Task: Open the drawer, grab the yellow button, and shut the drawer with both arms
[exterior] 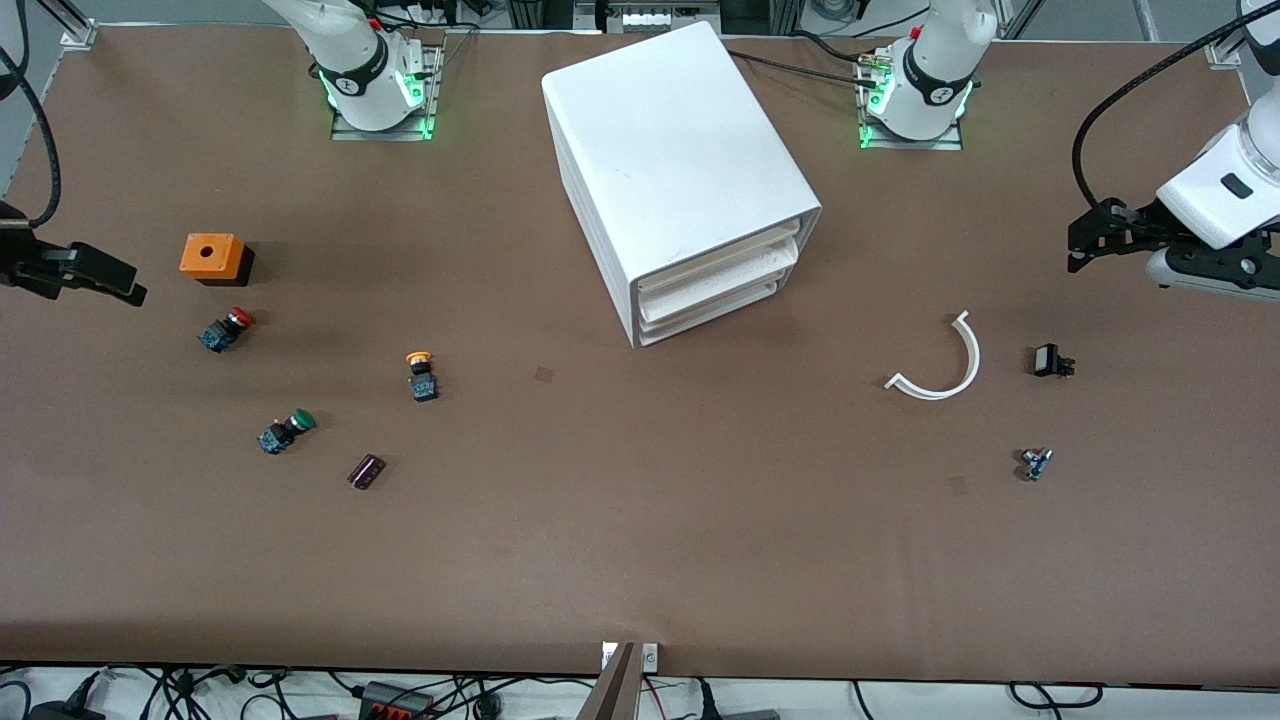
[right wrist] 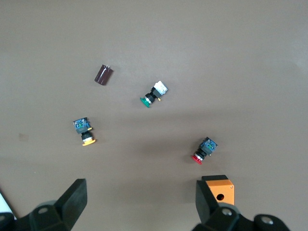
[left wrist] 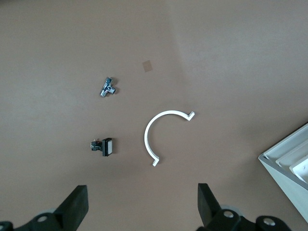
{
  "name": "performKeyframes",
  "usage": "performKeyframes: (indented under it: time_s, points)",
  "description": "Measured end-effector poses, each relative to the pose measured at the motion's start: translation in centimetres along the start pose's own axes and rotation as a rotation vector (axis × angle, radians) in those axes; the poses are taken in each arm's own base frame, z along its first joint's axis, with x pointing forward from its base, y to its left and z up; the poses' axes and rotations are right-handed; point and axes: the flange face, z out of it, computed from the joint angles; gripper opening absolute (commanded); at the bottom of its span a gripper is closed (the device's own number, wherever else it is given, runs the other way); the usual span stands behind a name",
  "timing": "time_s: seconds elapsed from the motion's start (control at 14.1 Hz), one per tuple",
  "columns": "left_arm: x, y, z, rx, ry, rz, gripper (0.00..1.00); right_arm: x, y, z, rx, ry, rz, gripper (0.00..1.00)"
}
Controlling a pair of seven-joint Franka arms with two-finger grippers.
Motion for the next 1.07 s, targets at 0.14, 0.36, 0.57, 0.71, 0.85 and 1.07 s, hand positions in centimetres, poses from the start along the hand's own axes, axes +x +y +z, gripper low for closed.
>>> performKeyframes:
  time_s: [0.14, 0.36, 0.57, 0.71, 0.85, 1.07]
  points:
    - [0.0, 0.2, 0.0, 0.0, 0.001, 0.004, 1.0, -1.0, -0.1, 0.4, 0.0, 0.0, -0.004, 1.0]
    - [0.0, 0.3, -0.1, 0.0, 0.001, 0.005, 1.0, -2.7, 0.1, 0.9, -0.008, 0.023, -0.008, 1.0]
    - [0.0, 0.3, -0.1, 0.0, 0.001, 0.005, 1.0, -3.8, 0.1, 0.6, -0.008, 0.025, -0.009, 1.0]
    - [0.0, 0.3, -0.1, 0.0, 0.001, 0.007, 1.0, -4.0, 0.2, 0.0, -0.007, 0.037, -0.01, 1.0]
    - [0.0, 0.4, -0.1, 0.0, 0.002, 0.008, 1.0, -4.1, 0.2, -0.4, -0.007, 0.044, -0.012, 1.0]
    - [0.0, 0.4, -0.1, 0.0, 0.001, 0.008, 1.0, -4.2, 0.2, -0.5, -0.007, 0.031, -0.012, 1.0]
